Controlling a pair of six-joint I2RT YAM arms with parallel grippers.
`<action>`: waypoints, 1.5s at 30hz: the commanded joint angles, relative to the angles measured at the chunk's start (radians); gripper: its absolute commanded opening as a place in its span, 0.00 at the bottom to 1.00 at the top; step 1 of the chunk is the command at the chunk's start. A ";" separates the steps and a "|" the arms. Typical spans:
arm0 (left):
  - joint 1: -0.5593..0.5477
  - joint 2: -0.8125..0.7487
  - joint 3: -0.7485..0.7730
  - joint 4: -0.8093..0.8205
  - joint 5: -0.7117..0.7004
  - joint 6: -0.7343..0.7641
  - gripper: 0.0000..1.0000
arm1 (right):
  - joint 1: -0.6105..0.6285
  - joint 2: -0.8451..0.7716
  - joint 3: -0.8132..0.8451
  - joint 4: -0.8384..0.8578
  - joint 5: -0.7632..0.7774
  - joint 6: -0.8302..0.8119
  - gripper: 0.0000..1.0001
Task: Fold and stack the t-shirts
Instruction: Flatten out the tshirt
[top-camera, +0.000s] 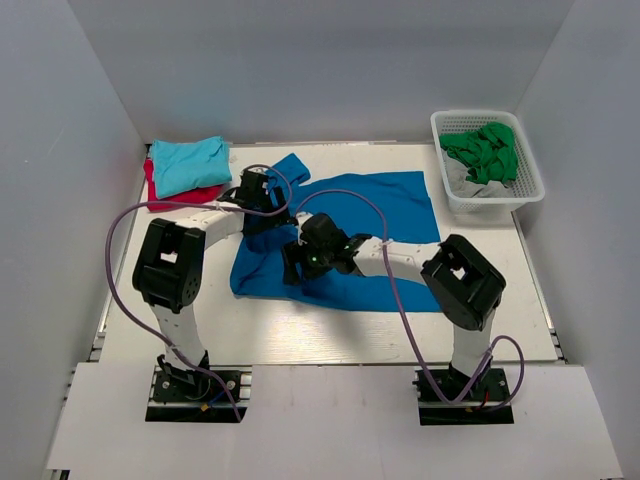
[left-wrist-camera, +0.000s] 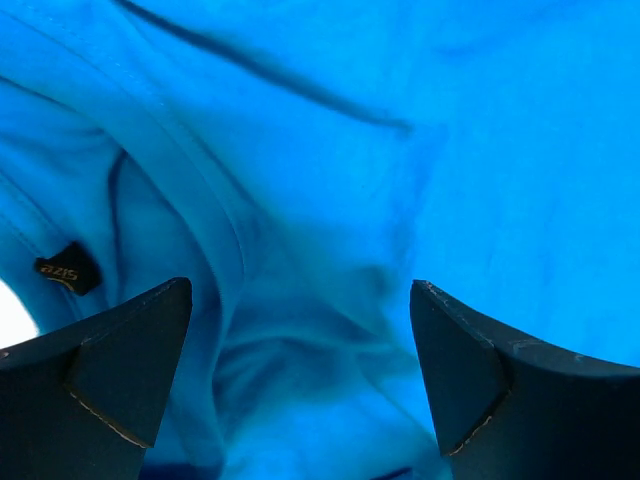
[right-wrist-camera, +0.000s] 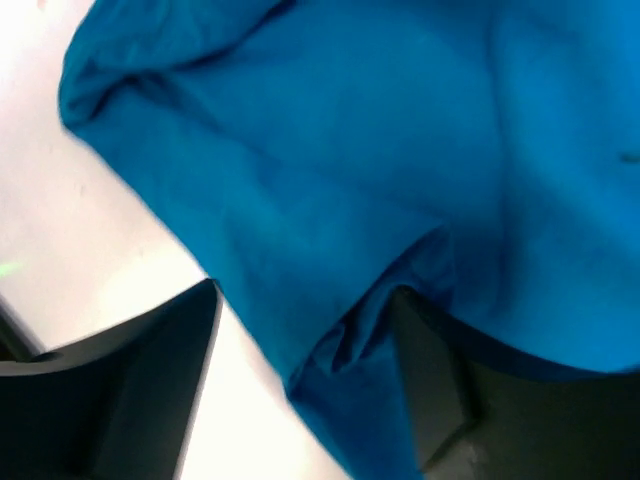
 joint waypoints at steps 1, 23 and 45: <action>0.003 -0.042 -0.036 0.044 0.022 0.012 1.00 | 0.004 0.043 0.044 0.060 0.072 0.044 0.71; 0.012 0.091 -0.071 0.034 0.003 -0.008 1.00 | 0.352 -0.098 -0.140 0.094 0.104 -0.512 0.02; 0.012 -0.010 -0.102 -0.015 -0.035 -0.008 1.00 | 0.507 -0.360 -0.199 0.100 0.505 -0.147 0.90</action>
